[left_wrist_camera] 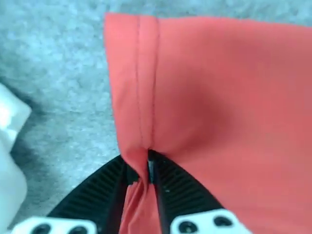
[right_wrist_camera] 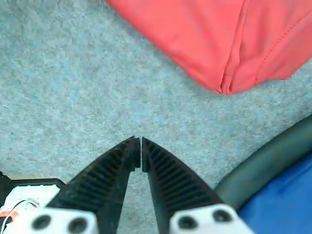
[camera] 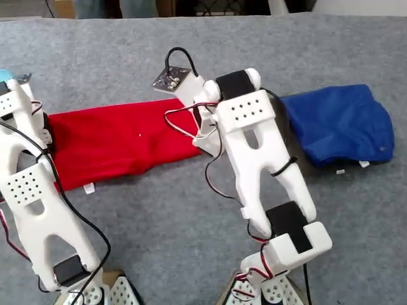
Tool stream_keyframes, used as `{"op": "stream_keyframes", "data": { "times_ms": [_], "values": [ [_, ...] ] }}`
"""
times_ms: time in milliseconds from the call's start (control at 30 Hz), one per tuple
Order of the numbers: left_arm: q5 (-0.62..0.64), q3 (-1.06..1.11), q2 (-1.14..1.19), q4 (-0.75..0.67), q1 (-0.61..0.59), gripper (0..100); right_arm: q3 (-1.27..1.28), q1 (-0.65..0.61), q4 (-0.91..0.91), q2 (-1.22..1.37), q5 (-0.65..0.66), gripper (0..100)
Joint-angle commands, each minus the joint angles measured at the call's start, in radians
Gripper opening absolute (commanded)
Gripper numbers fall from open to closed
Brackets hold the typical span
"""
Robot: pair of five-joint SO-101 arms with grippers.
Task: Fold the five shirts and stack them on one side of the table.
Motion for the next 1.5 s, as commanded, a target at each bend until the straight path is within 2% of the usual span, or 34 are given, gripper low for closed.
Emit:
{"op": "stream_keyframes", "data": {
  "times_ms": [0,233,367,467,600,733,1000,1133,1467],
  "values": [
    [-0.009,0.013,0.008,0.008,-0.002,3,-0.005,0.005,-0.005,-0.081,0.008,1.4],
    [0.043,0.008,-0.002,0.008,-0.002,3,-0.005,0.017,0.0,-0.206,0.071,1.5],
    [0.075,-0.059,-0.002,0.008,-0.019,3,-0.016,0.091,-0.005,-0.266,0.071,1.5],
    [0.144,-0.142,-0.002,0.008,-0.059,3,-0.022,0.157,-0.003,-0.282,0.071,1.5],
    [0.149,-0.199,-0.011,0.009,-0.073,3,-0.022,0.184,0.0,-0.286,0.071,1.5],
    [0.147,-0.157,-0.081,0.009,-0.067,3,-0.022,0.183,-0.003,-0.28,0.072,1.5],
    [0.157,-0.019,-0.218,0.009,0.067,3,-0.021,0.187,-0.002,-0.286,0.072,1.5],
    [0.207,0.05,-0.285,0.009,0.148,3,-0.018,0.198,0.0,-0.286,0.072,1.5],
    [0.362,0.139,-0.364,0.006,0.395,3,-0.021,0.41,0.003,-0.291,0.141,1.5]
  ]
}}
